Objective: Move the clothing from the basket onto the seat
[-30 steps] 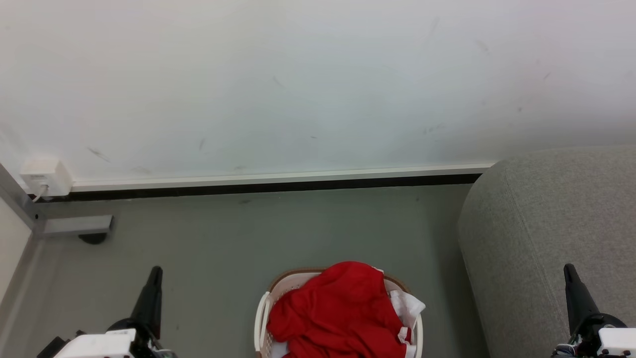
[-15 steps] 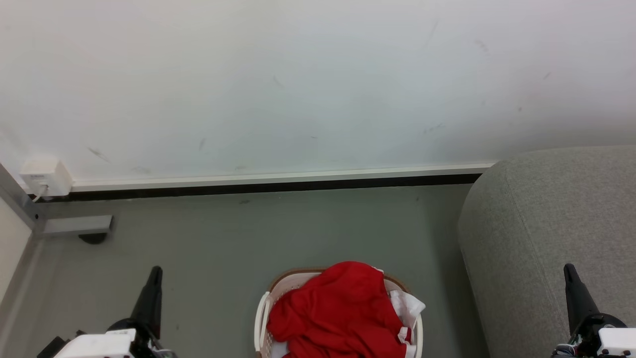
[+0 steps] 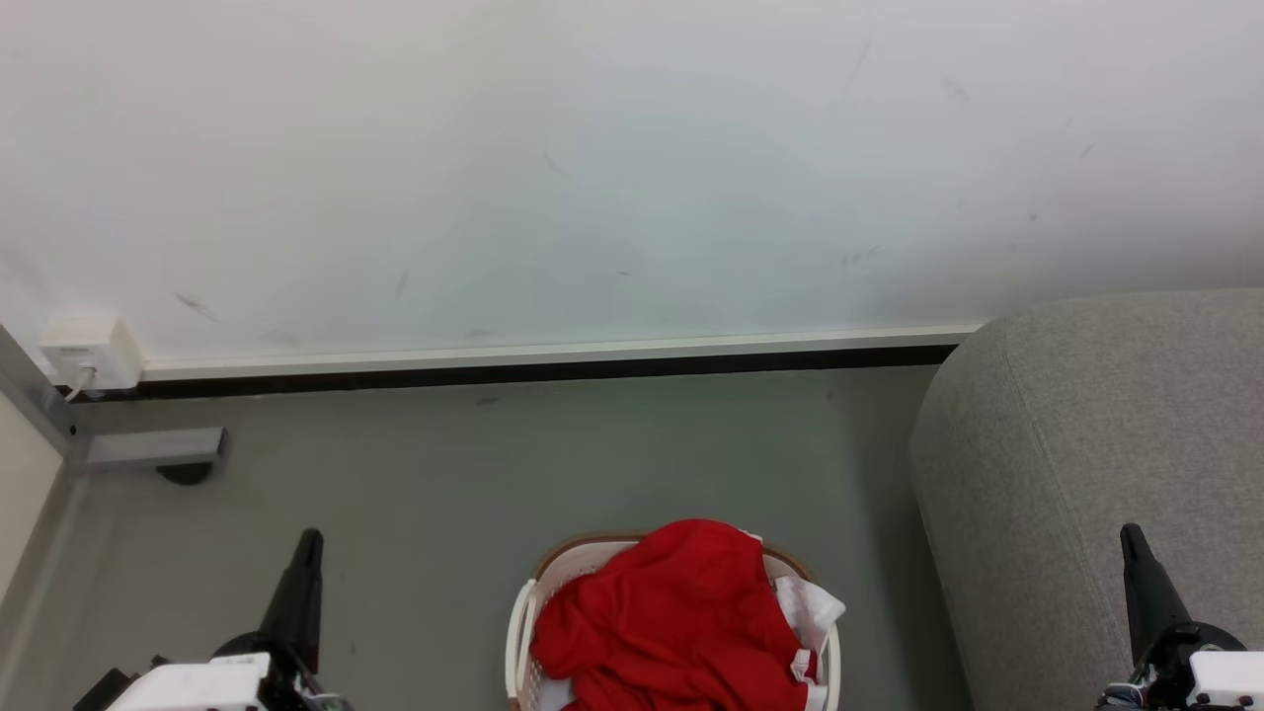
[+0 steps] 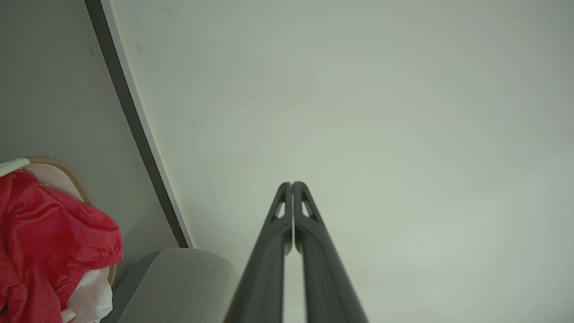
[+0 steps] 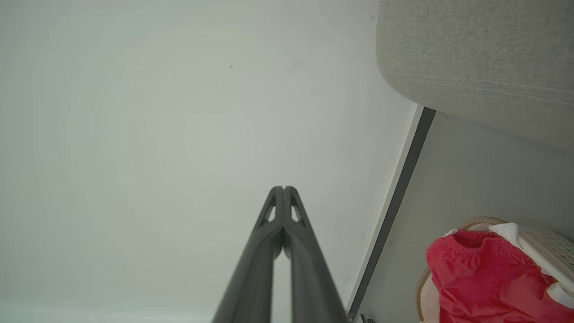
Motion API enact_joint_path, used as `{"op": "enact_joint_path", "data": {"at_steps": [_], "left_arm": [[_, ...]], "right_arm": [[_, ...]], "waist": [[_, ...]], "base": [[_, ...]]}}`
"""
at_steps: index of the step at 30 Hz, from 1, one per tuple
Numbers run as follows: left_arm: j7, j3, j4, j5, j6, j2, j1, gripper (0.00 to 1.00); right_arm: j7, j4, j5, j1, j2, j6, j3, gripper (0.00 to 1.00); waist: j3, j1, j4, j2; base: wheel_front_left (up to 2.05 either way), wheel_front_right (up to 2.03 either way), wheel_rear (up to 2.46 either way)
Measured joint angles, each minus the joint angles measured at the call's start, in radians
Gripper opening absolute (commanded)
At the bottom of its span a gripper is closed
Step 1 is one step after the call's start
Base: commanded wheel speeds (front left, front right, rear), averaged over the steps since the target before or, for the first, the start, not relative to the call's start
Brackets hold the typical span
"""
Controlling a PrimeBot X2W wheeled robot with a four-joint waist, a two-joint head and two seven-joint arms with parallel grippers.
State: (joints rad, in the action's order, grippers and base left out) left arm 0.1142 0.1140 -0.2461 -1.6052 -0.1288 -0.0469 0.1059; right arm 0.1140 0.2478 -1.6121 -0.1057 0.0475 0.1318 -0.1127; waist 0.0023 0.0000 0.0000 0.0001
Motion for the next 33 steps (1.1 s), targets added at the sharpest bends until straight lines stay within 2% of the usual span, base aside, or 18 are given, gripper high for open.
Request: {"op": "enact_joint_path", "data": {"at_steps": [33], "left_arm": [[0.000, 0.000, 0.000, 0.000, 0.000, 0.000, 0.000, 0.00]], "right_arm": [[0.000, 0.000, 0.000, 0.000, 0.000, 0.000, 0.000, 0.00]], "waist": [[0.000, 0.0000, 0.000, 0.0000]], "base": [[0.00, 0.00, 0.00]]}}
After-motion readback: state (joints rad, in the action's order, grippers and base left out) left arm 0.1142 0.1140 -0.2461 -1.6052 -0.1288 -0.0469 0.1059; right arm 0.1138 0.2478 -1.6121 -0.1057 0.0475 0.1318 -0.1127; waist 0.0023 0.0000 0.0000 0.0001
